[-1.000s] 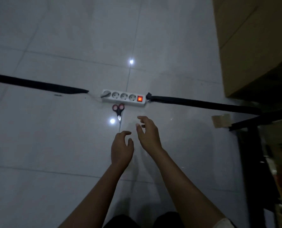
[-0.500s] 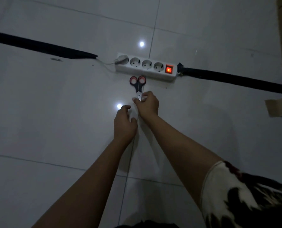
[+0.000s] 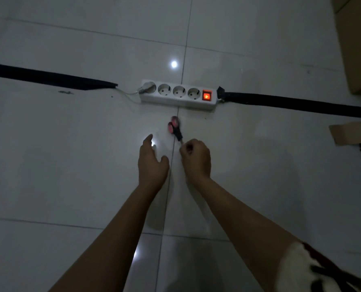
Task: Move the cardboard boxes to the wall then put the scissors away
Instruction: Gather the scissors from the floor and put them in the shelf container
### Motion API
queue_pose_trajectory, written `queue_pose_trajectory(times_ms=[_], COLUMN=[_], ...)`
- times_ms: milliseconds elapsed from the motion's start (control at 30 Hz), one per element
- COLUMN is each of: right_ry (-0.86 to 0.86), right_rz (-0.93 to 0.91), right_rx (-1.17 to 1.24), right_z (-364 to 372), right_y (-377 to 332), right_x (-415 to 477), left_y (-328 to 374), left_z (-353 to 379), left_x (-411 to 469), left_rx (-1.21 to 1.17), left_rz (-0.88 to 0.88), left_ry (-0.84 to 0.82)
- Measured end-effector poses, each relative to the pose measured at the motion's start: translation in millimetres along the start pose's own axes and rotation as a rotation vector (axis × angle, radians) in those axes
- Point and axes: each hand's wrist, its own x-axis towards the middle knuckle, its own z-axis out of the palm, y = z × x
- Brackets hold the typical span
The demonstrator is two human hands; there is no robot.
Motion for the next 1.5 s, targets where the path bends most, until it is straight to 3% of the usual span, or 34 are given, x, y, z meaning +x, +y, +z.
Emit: queue_pose_trajectory(times_ms=[200,300,533,733,967,1267,1500], right_ry=[0.070,0.069,0.111,0.291,0.552,0.763,0.953], right_rz=[0.180,0.166,0.018,-0.010,-0.025,-0.178,-0.279], right_rx=[0.331,0.459,0.586,0.736,1.095,1.197,0.984], right_z=[-81.2,-143.6,-308.7,-432.6,-567.3,-686.9,-718.2], right_y=[-4.6,-23.9,-98.6,-131.7,-145.3,-152.3,-156.7], right_x=[-24.2,-30.6,-42.4,-83.9,-132.5,-140.3,-130.0], left_y=[50.6,103.5,289.0,421.6,529.2,617.2,651.1], left_z=[15.4,24.8,18.5,19.1,46.9,114.5,152.0], left_x=[-15.3,-28.7,-67.9,-127.3,-216.6,-280.5,-285.0], left_rx=[0.203,0.106,-0.327,-0.465,-0.597,-0.609,-0.540], left_rz=[0.152,0.205,0.240,0.325,0.341,0.376,0.511], left_ry=[-0.148,-0.187,-0.065,-0.239,-0.453,-0.681,-0.790])
